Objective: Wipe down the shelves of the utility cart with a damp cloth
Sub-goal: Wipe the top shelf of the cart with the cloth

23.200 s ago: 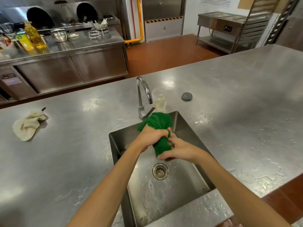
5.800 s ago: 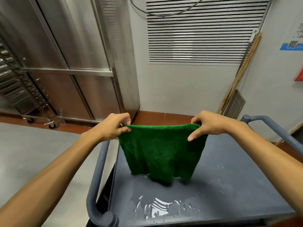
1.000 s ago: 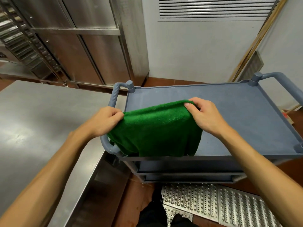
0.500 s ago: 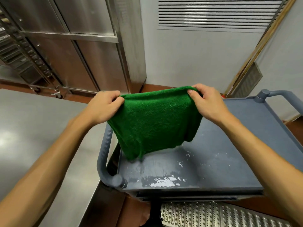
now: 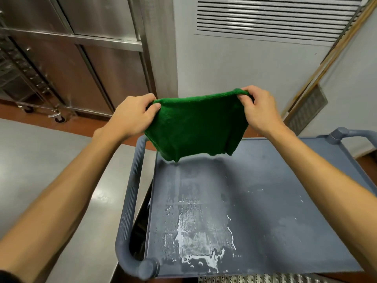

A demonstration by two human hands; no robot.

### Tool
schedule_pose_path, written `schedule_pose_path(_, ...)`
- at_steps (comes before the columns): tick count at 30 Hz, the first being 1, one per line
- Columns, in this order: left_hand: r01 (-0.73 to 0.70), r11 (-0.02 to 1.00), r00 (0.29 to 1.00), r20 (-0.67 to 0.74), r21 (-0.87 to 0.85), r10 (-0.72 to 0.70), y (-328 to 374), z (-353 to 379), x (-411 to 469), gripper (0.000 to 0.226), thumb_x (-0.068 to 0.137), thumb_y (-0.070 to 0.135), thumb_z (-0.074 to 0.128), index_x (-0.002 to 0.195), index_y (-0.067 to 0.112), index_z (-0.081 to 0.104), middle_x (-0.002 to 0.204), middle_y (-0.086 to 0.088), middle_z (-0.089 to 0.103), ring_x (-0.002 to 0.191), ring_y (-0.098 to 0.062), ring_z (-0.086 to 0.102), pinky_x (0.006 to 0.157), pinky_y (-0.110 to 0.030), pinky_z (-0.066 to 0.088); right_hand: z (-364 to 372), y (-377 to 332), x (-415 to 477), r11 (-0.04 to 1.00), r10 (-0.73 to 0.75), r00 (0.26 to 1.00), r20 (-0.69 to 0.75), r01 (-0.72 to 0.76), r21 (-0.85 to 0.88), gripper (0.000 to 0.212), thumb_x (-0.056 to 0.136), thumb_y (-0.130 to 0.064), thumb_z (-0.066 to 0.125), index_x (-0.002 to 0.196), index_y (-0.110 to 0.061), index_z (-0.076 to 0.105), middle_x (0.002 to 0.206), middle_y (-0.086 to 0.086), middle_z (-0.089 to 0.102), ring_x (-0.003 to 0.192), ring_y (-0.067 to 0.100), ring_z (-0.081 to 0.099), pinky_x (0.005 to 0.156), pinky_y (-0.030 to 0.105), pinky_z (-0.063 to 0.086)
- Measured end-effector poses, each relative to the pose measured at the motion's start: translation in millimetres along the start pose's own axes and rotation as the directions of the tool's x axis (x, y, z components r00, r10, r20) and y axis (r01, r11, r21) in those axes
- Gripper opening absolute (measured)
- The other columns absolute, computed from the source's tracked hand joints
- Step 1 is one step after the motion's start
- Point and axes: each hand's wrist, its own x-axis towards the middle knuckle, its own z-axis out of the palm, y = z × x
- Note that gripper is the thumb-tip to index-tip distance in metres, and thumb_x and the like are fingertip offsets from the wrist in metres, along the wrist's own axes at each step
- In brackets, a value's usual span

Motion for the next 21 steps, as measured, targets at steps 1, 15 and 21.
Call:
schedule_pose_path(1,-0.006,1.0,1.0,0.006,-0.007,0.006,-3.8,5.7,-0.2,0.022,0.099,0.04,0.043,0.087,0.024,0.052,0.078,-0.002,0.057,0.08,-0.032,0.057,0.071,-0.041,0.047,5.7,4.9,-1.1,1.0,0.013,1.0,0.003,-0.013,0.005,0.022,0.102,-0.02,0.047,0.11,-0.015,0.067,0.096,-0.001,0.064,0.088,0.015,0.057,0.065,0.022,0.039)
schedule_pose_path(15,0.152,0.98,0.813,0.548,0.132,-0.2,-41.9,137.8,-88.0,0.024,0.101,0.036,0.047,0.093,0.015,0.057,0.105,-0.018,0.068,0.105,-0.037,0.061,0.08,-0.04,0.048,100.0,103.5,-110.3,0.963,0.268,0.834,0.482,-0.215,-0.163,0.023,0.097,-0.013,0.057,0.116,-0.009,0.07,0.113,0.009,0.072,0.107,0.027,0.064,0.086,0.025,0.041)
schedule_pose_path(21,0.248,0.959,0.758,0.588,0.14,-0.282,-33.7,174.6,-145.0,0.031,0.099,0.038,0.05,0.116,0.017,0.065,0.116,-0.016,0.069,0.112,-0.035,0.062,0.089,-0.039,0.052,105.2,127.1,-164.7,0.93,0.368,0.714,0.596,-0.285,-0.233,0.022,0.098,-0.018,0.057,0.115,-0.011,0.069,0.109,0.009,0.072,0.105,0.028,0.064,0.09,0.032,0.046)
